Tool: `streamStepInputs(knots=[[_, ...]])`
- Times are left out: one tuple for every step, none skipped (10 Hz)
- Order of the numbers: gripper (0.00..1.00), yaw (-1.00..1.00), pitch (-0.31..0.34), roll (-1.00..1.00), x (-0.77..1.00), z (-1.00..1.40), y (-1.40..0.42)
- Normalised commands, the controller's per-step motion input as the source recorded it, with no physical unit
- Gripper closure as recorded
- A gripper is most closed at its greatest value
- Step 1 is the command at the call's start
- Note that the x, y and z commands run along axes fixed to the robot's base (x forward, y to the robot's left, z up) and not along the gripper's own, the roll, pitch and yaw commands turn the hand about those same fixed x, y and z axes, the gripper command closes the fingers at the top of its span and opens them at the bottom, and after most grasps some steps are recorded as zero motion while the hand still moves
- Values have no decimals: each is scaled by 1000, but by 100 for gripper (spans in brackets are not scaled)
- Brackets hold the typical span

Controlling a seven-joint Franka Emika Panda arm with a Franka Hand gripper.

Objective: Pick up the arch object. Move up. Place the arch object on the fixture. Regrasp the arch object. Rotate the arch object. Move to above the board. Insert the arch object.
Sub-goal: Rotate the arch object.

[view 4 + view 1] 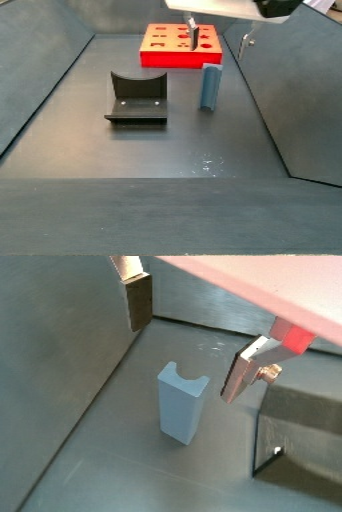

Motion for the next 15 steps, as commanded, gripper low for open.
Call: streamStepInputs(knots=[[0, 1000, 11, -50, 33, -23, 0], [0, 1000, 13, -58, 33, -23, 0], [0, 1000, 17, -75, 33, -23, 0], [0, 965, 19, -84, 34, -22, 0], [0, 623, 18, -82, 34, -21, 1], [0, 413, 18, -81, 34, -21, 1], [0, 232, 18, -80, 34, -20, 1], [0, 174, 18, -79, 0, -1000, 0], [0, 103, 6, -71, 9, -1000, 4], [0, 75, -17, -43, 23, -1000, 9], [0, 52, -26, 8, 30, -970, 5], [0, 43, -29, 33, 32, -887, 7], [0, 31, -30, 76, 34, -733, 8], [0, 25, -29, 110, 37, -599, 7], [0, 22, -28, 130, 41, -512, 4]])
